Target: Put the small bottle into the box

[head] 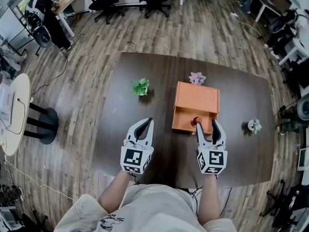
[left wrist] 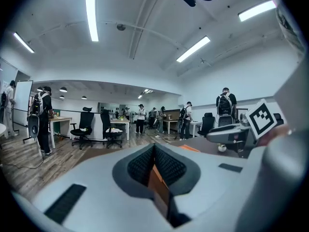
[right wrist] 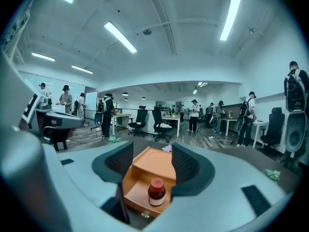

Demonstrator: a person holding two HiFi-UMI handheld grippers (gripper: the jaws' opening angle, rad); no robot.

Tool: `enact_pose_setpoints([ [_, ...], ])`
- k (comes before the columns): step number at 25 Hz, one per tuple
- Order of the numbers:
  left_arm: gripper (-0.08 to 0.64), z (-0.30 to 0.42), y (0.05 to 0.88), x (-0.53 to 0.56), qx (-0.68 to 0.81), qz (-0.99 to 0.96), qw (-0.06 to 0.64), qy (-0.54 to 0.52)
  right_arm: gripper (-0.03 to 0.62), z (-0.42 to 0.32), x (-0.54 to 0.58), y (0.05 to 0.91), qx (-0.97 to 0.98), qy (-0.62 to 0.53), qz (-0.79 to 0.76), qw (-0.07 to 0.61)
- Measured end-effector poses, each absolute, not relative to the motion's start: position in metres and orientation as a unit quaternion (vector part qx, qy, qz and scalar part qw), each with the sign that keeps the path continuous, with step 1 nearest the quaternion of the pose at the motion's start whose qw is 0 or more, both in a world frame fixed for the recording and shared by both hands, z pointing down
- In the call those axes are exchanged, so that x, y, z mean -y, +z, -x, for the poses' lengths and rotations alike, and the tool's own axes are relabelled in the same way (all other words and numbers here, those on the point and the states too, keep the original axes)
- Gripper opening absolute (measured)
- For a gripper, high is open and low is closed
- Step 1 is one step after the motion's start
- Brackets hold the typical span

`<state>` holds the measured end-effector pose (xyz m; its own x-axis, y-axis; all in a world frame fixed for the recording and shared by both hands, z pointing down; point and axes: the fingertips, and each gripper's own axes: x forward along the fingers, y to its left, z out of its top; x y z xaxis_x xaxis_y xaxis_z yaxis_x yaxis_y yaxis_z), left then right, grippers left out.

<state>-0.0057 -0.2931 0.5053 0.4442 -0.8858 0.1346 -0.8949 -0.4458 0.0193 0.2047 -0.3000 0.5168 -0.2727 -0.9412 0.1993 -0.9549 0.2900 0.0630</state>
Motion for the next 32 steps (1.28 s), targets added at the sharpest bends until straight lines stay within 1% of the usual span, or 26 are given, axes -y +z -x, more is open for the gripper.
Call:
enact_pose_setpoints([
  [4, 0.002, 0.014, 0.490, 0.292, 0.516, -0.856, 0.019, 0.040, 0.253, -0.213, 0.282, 0.488, 0.776, 0.009, -0.625, 0.081],
  [9, 0.002, 0.016, 0.464, 0.291, 0.501, -0.864, -0.037, 0.035, 0.250, -0.221, 0.263, 0.460, 0.753, -0.015, -0.655, 0.058],
  [13, 0.002, 0.029, 0.442, 0.288, 0.515, -0.855, -0.063, 0.001, 0.249, -0.226, 0.248, 0.445, 0.739, -0.025, -0.671, 0.051],
  [17, 0.002, 0.034, 0.441, 0.288, 0.514, -0.855, -0.063, -0.001, 0.247, -0.231, 0.241, 0.436, 0.729, -0.030, -0.683, 0.043],
  [32, 0.002, 0.031, 0.450, 0.298, 0.515, -0.855, -0.053, 0.012, 0.236, -0.240, 0.247, 0.436, 0.727, -0.034, -0.684, 0.049],
])
